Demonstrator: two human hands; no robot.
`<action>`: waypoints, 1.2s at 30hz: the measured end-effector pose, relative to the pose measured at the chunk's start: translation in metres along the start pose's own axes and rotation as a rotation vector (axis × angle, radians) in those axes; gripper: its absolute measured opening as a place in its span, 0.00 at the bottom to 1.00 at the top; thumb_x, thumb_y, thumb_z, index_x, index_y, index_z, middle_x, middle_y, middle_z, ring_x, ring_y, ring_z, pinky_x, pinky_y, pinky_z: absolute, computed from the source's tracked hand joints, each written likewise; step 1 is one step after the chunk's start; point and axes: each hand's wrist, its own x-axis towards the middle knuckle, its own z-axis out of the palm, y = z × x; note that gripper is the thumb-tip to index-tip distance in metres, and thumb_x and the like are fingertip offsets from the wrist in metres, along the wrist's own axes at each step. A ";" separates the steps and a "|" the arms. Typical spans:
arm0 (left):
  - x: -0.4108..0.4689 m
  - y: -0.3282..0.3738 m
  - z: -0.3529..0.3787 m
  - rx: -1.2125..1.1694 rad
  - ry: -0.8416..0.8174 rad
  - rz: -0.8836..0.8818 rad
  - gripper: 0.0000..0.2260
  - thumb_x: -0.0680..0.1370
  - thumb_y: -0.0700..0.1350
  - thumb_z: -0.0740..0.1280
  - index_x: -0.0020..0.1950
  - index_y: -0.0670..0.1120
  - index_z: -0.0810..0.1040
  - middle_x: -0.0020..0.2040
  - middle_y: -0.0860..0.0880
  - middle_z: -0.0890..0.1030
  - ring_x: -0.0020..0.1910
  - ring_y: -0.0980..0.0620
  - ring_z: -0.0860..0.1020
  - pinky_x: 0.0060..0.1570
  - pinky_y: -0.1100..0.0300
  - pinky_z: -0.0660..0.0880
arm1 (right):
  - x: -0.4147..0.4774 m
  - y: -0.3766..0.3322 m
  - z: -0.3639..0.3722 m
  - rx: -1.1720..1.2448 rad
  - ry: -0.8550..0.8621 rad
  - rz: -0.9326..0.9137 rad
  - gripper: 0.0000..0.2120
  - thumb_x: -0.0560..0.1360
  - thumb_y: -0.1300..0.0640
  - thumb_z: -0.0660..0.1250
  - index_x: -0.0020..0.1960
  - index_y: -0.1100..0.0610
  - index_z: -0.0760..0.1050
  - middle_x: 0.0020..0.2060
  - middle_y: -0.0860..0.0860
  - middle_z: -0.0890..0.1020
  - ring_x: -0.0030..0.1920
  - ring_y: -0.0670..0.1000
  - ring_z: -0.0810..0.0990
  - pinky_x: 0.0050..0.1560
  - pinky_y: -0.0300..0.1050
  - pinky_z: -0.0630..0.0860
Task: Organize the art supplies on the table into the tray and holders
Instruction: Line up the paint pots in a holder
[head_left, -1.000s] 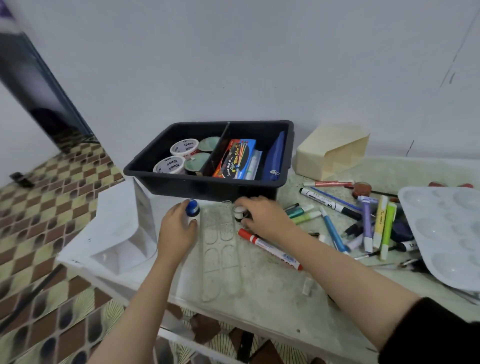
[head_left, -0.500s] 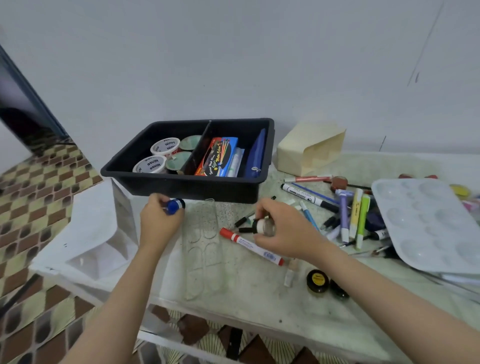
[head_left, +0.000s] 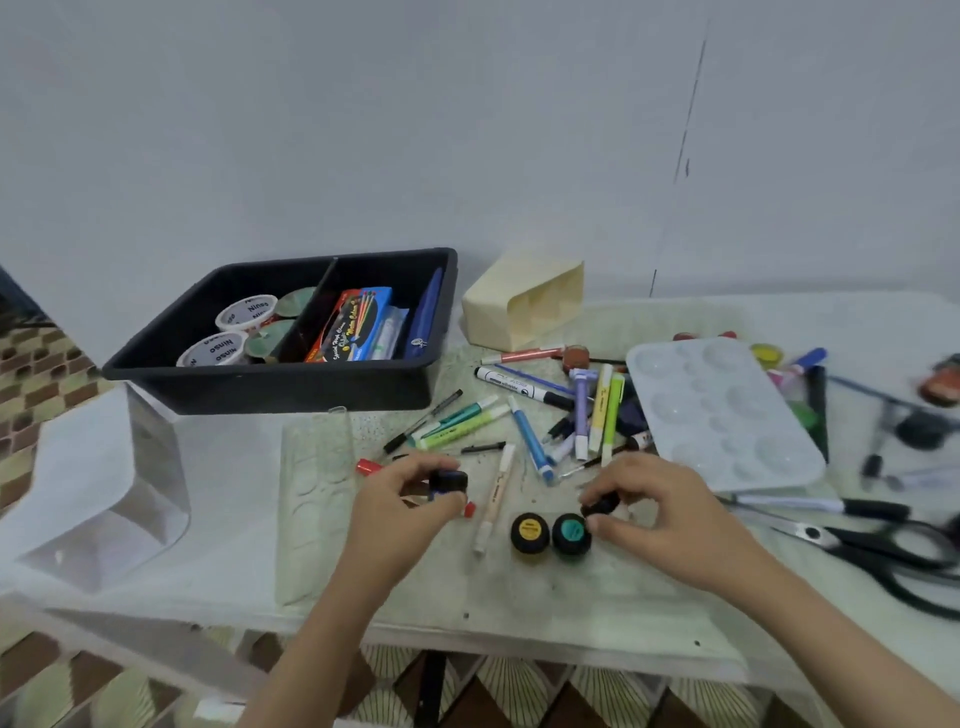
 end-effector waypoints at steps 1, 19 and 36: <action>-0.005 0.003 0.008 -0.007 -0.037 0.029 0.15 0.67 0.34 0.74 0.46 0.54 0.81 0.44 0.54 0.83 0.43 0.56 0.80 0.41 0.69 0.74 | -0.006 0.003 0.000 -0.002 0.021 0.010 0.10 0.64 0.42 0.68 0.43 0.43 0.80 0.42 0.40 0.81 0.47 0.42 0.78 0.44 0.30 0.70; -0.032 -0.003 0.031 0.305 -0.351 0.385 0.21 0.61 0.38 0.78 0.48 0.56 0.78 0.47 0.60 0.78 0.50 0.60 0.77 0.48 0.72 0.73 | -0.043 0.000 0.026 0.155 -0.033 0.002 0.16 0.66 0.58 0.68 0.53 0.47 0.78 0.49 0.40 0.75 0.53 0.42 0.76 0.52 0.30 0.71; -0.023 -0.016 0.030 0.453 -0.379 0.490 0.11 0.66 0.62 0.65 0.45 0.62 0.80 0.50 0.63 0.75 0.52 0.61 0.73 0.49 0.69 0.68 | -0.038 0.001 0.028 0.053 -0.027 0.026 0.15 0.69 0.51 0.69 0.52 0.36 0.73 0.49 0.37 0.77 0.52 0.42 0.74 0.46 0.32 0.71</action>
